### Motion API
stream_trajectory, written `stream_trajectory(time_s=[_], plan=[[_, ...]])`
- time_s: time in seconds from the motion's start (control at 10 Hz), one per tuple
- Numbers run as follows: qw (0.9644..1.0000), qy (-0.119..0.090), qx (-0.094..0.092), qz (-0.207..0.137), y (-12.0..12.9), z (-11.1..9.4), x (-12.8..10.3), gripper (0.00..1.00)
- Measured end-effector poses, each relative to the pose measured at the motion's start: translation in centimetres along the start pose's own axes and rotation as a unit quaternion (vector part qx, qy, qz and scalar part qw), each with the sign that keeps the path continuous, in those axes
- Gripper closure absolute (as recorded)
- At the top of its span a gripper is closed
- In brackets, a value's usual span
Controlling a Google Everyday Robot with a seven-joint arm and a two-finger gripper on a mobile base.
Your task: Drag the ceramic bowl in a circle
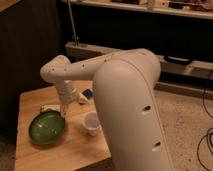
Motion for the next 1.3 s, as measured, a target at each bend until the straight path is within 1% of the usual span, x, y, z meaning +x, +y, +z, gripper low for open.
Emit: stream_trajectory(time_s=[1.0,1.1,1.2,1.3], plan=[[1.0000,0.000,0.000,0.000,-0.03,0.04,0.02,0.20],[0.9999,-0.008,-0.007,0.000,0.04,-0.09,-0.16,0.20],[0.9994,-0.025,-0.024,0.000,0.06,-0.22,-0.37,0.20],[0.9957,-0.066,-0.065,0.002,-0.23,-0.37,-0.89,0.20]])
